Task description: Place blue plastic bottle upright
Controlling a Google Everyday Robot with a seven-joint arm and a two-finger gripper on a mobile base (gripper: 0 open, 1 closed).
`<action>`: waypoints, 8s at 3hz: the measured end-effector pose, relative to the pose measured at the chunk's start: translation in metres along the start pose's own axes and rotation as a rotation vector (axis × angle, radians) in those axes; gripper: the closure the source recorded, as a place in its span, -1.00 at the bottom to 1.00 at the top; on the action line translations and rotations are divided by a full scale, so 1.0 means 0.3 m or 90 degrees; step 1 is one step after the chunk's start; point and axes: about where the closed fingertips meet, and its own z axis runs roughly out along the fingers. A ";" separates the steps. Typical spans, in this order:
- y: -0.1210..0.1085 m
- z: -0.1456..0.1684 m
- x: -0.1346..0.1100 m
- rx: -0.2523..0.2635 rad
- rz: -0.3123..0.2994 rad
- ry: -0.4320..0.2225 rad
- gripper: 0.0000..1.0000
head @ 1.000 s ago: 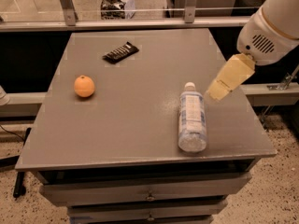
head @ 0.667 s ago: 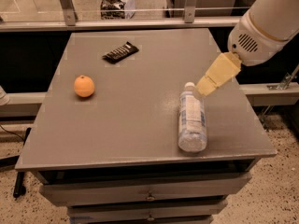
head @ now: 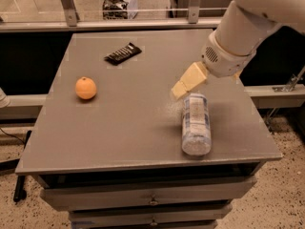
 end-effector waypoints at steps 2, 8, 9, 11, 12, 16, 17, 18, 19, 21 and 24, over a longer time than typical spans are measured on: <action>0.057 0.127 -0.064 0.011 0.151 0.044 -1.00; 0.156 0.160 0.066 0.025 0.192 0.026 0.30; 0.128 0.124 0.005 0.003 0.166 -0.024 0.74; 0.034 -0.022 -0.185 -0.125 0.089 -0.222 1.00; 0.031 -0.098 -0.238 -0.194 0.081 -0.348 1.00; 0.032 -0.307 -0.191 -0.348 0.018 -0.639 1.00; 0.042 -0.381 -0.181 -0.384 -0.058 -0.712 1.00; 0.061 -0.393 -0.183 -0.398 -0.181 -0.762 1.00; 0.076 -0.342 -0.177 -0.356 -0.324 -0.763 1.00; 0.022 -0.190 -0.135 -0.313 -0.426 -0.774 1.00; -0.049 -0.142 -0.094 -0.400 -0.402 -0.863 1.00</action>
Offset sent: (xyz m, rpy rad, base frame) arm 0.0246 0.0465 -0.0438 0.0058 0.1482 -0.3472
